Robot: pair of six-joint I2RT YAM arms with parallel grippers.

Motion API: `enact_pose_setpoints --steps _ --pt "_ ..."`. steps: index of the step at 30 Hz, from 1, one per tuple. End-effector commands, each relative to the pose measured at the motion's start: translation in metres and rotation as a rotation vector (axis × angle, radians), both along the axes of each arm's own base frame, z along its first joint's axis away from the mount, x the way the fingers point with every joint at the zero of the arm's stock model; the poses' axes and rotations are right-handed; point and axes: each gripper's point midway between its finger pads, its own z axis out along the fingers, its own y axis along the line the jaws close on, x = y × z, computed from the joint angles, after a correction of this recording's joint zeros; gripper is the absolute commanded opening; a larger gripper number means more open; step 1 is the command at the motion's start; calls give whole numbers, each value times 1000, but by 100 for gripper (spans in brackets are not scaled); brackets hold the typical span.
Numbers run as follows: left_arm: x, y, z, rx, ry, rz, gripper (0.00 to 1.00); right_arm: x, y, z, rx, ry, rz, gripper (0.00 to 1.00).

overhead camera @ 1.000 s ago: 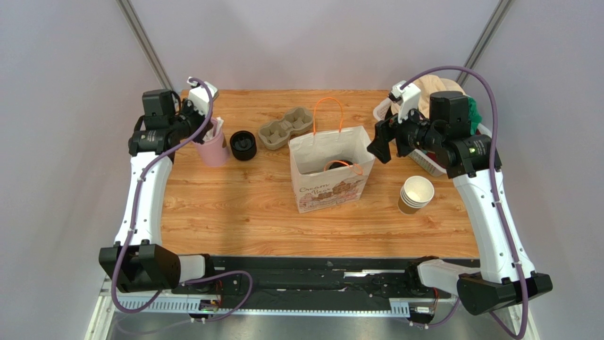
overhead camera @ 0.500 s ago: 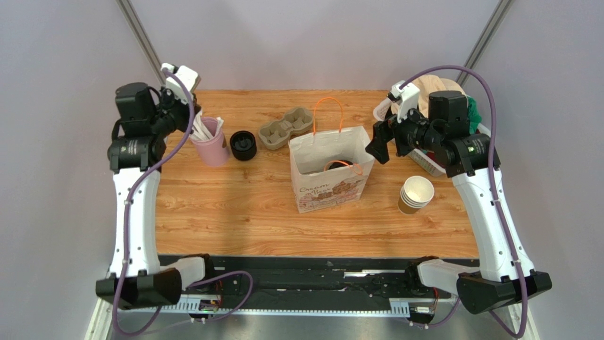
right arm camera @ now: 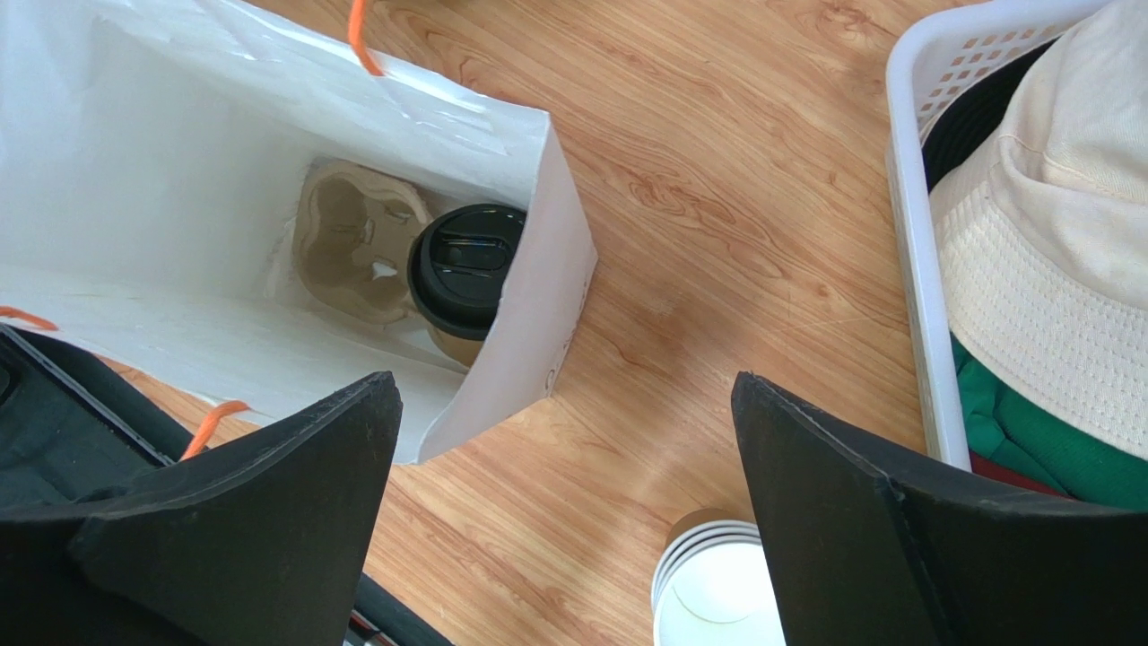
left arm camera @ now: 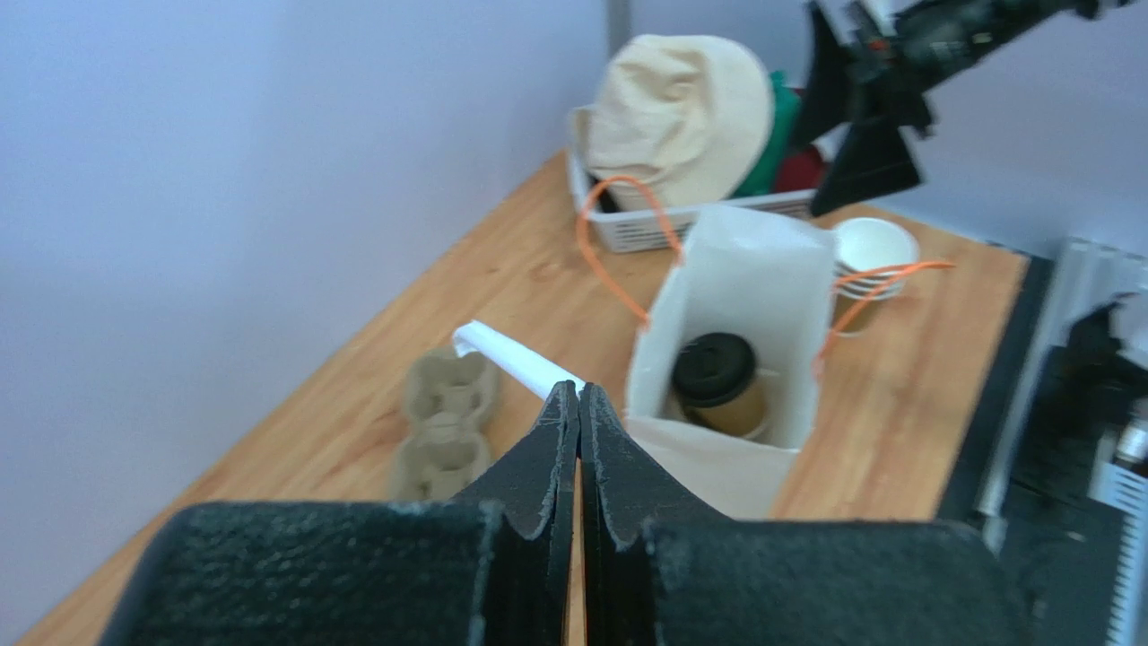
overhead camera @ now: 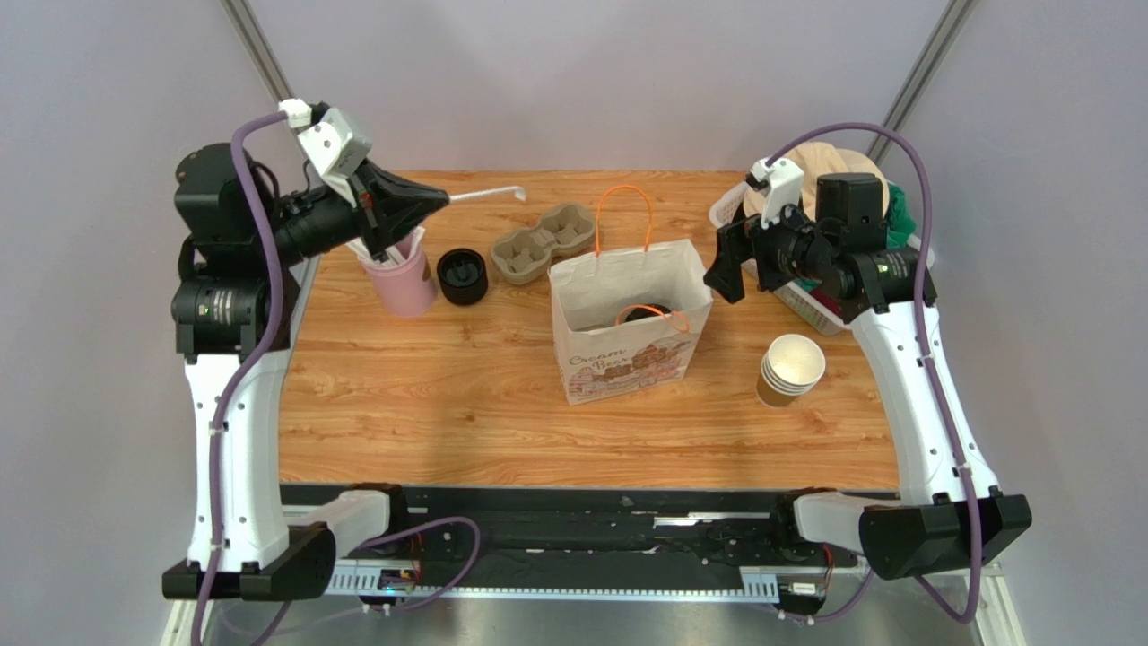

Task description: Pack the takeout coffee

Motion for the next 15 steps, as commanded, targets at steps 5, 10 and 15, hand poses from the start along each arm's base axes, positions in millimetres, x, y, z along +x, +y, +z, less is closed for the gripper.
enact_pose_setpoints --steps 5,10,15 --pt "-45 -50 2 -75 127 -339 0 17 -15 -2 48 -27 -38 99" --pt "-43 -58 -12 -83 183 -372 0 15 -18 -6 48 -27 -46 99" --pt "-38 -62 -26 -72 206 -371 0 14 -21 -10 45 -24 -50 99"
